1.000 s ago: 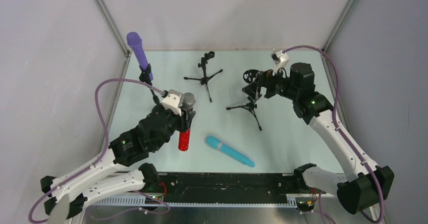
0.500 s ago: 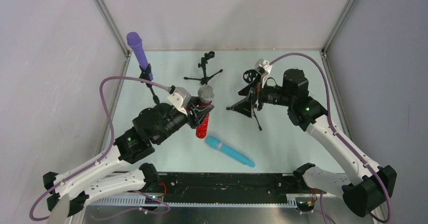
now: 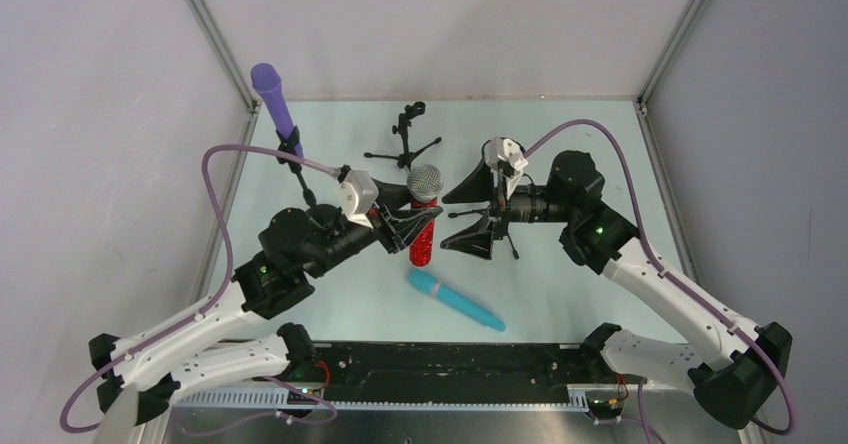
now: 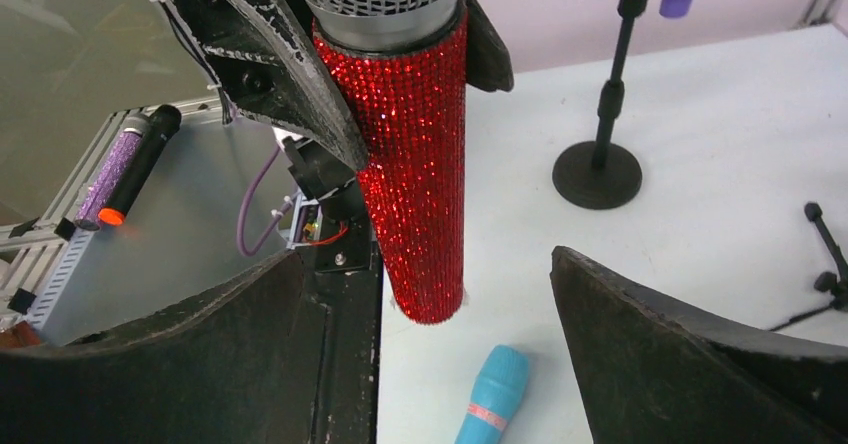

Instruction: Attach the microphones to the stand

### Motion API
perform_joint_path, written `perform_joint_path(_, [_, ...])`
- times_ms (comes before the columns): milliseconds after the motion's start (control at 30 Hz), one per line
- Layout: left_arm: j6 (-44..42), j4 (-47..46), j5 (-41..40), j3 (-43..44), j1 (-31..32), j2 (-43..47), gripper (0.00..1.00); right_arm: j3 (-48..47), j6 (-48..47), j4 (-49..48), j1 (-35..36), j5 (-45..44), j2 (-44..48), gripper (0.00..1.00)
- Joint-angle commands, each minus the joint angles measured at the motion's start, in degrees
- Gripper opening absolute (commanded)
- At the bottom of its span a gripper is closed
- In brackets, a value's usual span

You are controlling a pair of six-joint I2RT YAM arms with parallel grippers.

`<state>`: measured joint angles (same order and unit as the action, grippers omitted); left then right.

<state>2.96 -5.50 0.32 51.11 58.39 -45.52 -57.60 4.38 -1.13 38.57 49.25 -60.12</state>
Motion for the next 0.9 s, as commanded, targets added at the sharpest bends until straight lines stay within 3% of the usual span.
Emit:
perform_joint_path(0, [-0.01,-6.69,4.59,2.16,0.29,0.59,0.0,0.13,1.61,-8.16,2.01,1.58,-0.92,0.97])
perform_joint_path(333, [0.8,-10.07,8.54,0.76,0.26,1.48,0.0,0.15,4.31,-18.97,4.97,4.1,-4.55,0.94])
perform_joint_path(533, [0.6,-10.64,9.89,-0.17,0.32,2.02,0.0,0.17,7.61,-24.06,5.64,5.81,-7.01,0.86])
perform_joint_path(867, [-0.16,-10.76,10.8,-1.51,0.28,1.75,0.0,0.12,6.98,-25.05,7.39,4.7,-8.1,0.75])
